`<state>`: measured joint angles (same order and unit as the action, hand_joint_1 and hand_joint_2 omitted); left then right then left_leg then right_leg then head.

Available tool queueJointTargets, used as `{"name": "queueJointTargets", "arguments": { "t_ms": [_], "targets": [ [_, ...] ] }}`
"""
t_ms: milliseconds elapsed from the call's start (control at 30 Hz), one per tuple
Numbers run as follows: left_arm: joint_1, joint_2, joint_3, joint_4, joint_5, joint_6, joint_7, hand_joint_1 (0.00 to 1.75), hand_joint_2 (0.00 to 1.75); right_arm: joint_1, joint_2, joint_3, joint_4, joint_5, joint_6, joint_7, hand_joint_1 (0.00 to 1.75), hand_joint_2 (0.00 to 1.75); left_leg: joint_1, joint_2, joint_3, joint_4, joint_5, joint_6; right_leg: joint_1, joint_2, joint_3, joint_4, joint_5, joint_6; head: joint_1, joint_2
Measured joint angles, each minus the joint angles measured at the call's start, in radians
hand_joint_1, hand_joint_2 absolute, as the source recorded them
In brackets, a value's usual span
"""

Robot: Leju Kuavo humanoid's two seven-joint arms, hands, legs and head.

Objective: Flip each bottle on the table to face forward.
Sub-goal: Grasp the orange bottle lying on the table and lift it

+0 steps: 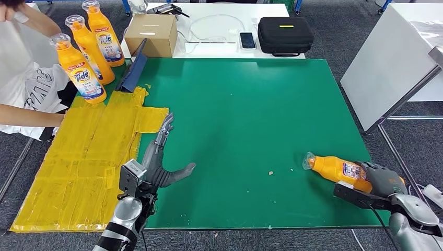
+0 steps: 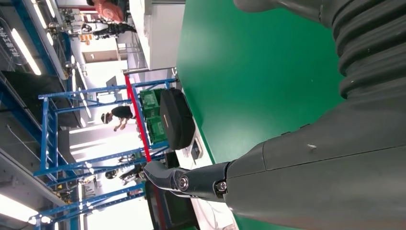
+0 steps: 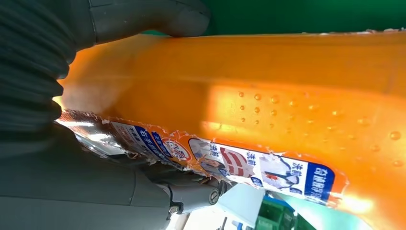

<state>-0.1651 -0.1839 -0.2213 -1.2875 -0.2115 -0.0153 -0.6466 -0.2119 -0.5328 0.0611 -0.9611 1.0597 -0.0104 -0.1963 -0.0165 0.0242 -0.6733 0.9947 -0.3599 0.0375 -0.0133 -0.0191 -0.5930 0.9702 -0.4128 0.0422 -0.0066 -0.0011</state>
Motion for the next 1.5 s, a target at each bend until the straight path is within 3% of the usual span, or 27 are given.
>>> {"name": "queueJointTargets", "arguments": {
  "t_ms": [467, 600, 800, 900, 1067, 1300, 1500],
  "targets": [
    [0.003, 0.000, 0.000, 0.000, 0.011, -0.005, 0.007, 0.00, 1.75, -0.027, 0.054, 0.007, 0.005, -0.020, -0.073, -0.009, 1.75, 1.75, 0.000, 0.000, 0.000, 0.000, 0.000, 0.000, 0.000, 0.000, 0.000, 0.000, 0.000, 0.000, 0.000, 0.000],
    [0.007, -0.001, 0.000, -0.001, 0.012, -0.008, 0.013, 0.00, 1.75, -0.029, 0.128, 0.006, -0.008, -0.055, -0.176, -0.014, 1.75, 1.75, 0.000, 0.001, 0.000, 0.000, 0.000, 0.000, 0.001, 0.000, 0.000, 0.000, 0.000, 0.000, 0.000, 0.000],
    [0.009, -0.006, -0.010, -0.001, -0.003, -0.012, 0.030, 0.00, 1.75, -0.032, 0.293, -0.001, -0.091, -0.144, -0.306, -0.056, 1.75, 1.75, 0.002, 0.000, -0.001, 0.000, 0.001, -0.001, 0.002, 0.000, 0.000, 0.001, 0.000, -0.001, 0.000, 0.000],
    [0.009, -0.008, -0.020, -0.001, -0.004, -0.014, 0.033, 0.00, 1.75, -0.034, 0.346, -0.001, -0.126, -0.157, -0.318, -0.064, 1.75, 1.75, 0.002, 0.000, -0.001, 0.000, 0.001, -0.001, 0.002, 0.000, -0.001, 0.001, -0.001, -0.001, 0.000, 0.000],
    [0.008, -0.008, -0.025, -0.001, -0.006, -0.016, 0.038, 0.00, 1.75, -0.035, 0.382, -0.006, -0.152, -0.179, -0.326, -0.081, 1.75, 1.75, 0.001, -0.001, -0.002, 0.000, 0.001, 0.000, 0.001, -0.001, -0.001, 0.001, -0.001, -0.001, 0.000, 0.000],
    [-0.045, -0.008, -0.053, 0.061, -0.026, -0.020, 0.089, 0.00, 1.75, -0.060, 0.482, -0.025, -0.198, -0.299, -0.387, -0.148, 1.75, 1.75, 0.001, 0.000, -0.002, 0.000, 0.001, -0.001, 0.001, 0.000, -0.002, 0.001, 0.000, -0.001, 0.000, 0.000],
    [-0.087, -0.009, -0.072, 0.130, -0.025, -0.044, 0.130, 0.00, 1.75, -0.066, 0.576, -0.023, -0.231, -0.443, -0.349, -0.208, 1.75, 1.75, 0.002, 0.000, -0.002, 0.000, 0.001, -0.001, 0.002, 0.000, -0.002, 0.001, 0.000, -0.001, 0.000, 0.000]
  ]
}}
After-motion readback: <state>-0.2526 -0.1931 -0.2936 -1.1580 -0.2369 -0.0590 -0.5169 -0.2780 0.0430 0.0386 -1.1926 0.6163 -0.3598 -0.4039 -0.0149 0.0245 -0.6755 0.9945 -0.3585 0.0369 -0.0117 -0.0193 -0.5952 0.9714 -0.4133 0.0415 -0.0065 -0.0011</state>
